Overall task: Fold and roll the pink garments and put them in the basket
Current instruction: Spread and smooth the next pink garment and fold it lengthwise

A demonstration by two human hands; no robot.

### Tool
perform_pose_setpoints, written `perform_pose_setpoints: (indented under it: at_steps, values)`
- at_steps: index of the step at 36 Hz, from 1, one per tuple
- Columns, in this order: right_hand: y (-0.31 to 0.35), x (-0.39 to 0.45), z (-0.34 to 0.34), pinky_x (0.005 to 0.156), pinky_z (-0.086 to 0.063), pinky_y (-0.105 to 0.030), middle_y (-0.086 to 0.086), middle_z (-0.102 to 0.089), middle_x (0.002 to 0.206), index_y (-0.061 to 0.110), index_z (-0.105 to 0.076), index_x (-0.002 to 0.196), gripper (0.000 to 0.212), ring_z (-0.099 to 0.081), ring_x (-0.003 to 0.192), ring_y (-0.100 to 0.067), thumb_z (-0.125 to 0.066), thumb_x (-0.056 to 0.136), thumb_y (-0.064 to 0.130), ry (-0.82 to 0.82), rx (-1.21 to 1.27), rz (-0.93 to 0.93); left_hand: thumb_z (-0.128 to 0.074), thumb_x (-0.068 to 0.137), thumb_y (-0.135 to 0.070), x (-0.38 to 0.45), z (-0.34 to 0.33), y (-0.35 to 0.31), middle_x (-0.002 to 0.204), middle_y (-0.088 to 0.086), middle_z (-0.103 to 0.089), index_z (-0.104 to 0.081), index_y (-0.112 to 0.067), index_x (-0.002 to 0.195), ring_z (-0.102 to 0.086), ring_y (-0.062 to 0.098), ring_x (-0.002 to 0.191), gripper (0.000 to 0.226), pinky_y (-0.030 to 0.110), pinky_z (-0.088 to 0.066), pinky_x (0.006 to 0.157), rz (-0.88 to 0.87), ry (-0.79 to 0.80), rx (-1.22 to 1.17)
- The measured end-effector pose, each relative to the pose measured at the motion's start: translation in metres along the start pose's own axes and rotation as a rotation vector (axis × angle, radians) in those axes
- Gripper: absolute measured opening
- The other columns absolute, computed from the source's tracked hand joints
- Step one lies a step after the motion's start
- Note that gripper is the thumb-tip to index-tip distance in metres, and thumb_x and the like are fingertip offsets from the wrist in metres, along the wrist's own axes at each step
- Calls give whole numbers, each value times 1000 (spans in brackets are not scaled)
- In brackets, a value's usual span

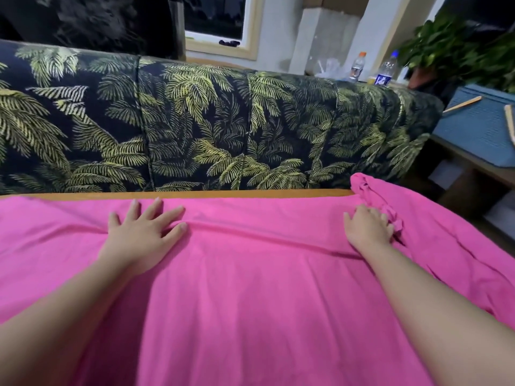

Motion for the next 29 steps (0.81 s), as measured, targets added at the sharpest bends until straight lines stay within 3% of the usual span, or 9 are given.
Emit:
perform_pose_setpoints:
  at_steps: [7,13,21,29]
  values:
    - [-16,23,9,103,-34,-47,-24,-52,129,1,-52,123,32,-44,124,-40,-49,97,20,-68,-1,-41,6,63,-81,0,0,-3,160,-8,-17,-23,-56,142,-8,23,148,88,51,-8,113,-54,-10,-48]
    - [-23,31,3,101,-35,-43,-24,-49,133,-4,-49,128,45,-43,125,-39,-47,100,31,-44,26,-95,5,64,-80,-1,1,-4,159,-11,-17,-23,-57,142,-7,20,148,87,51,-7,114,-75,-6,-69]
    - [-23,32,3,103,-34,-40,-26,-51,131,-8,-52,125,42,-44,124,-38,-41,97,20,-78,17,-63,4,64,-80,-1,2,-4,158,-11,-20,-25,-57,141,-10,20,147,86,48,-10,112,-78,-31,-67]
    - [-21,37,11,96,-41,-40,-25,-59,120,-4,-61,114,40,-52,114,-39,-42,93,23,-76,28,-22,3,66,-78,-1,3,-3,157,-11,-25,-33,-53,140,-14,18,147,86,50,-10,112,-70,-48,-94]
Point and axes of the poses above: each hand's wrist, its own x-axis towards the middle knuckle, its own z-axis out of the back of the hand, y = z × x, the point moved 5 cm from there along x, towards the middle knuckle
